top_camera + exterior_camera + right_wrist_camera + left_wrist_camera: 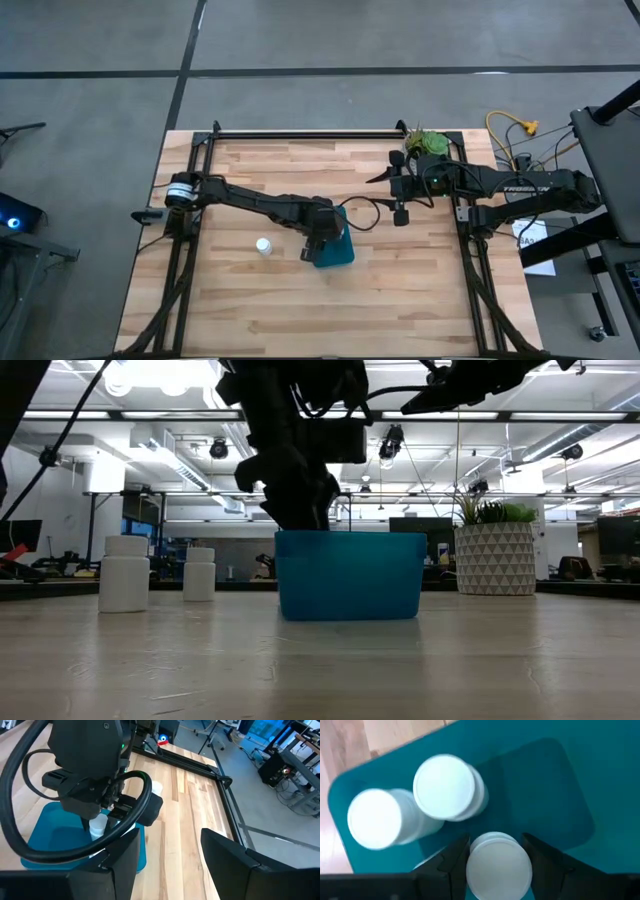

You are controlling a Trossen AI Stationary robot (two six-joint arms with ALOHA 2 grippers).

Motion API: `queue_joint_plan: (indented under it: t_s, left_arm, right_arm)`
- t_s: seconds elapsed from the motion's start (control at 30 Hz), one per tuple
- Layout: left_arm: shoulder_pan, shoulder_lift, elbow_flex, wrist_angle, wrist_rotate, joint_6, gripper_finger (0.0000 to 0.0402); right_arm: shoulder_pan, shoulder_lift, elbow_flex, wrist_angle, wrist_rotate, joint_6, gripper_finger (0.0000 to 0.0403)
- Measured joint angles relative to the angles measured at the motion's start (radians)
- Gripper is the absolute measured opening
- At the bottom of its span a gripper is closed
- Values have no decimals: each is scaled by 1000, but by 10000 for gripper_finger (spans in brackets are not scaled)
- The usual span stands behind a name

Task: Pick and place pill bottles into a basket
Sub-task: Put the white pill bottle into the blue bin

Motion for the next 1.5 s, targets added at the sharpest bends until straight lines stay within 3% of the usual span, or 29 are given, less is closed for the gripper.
queue_joint_plan:
  t_s: [0.17, 0.8, 1.5]
  left_arm:
    - [0, 1, -1, 38, 1, 0, 166]
    - [-2, -22, 22, 34, 0, -3, 173]
    - [-46, -300, 17, -30, -21, -108, 173]
  right_arm:
    - [0, 0, 0, 0, 0, 4, 203]
    - [1, 0, 0, 1, 0, 7, 203]
    - [1, 2, 0, 0, -1, 19, 203]
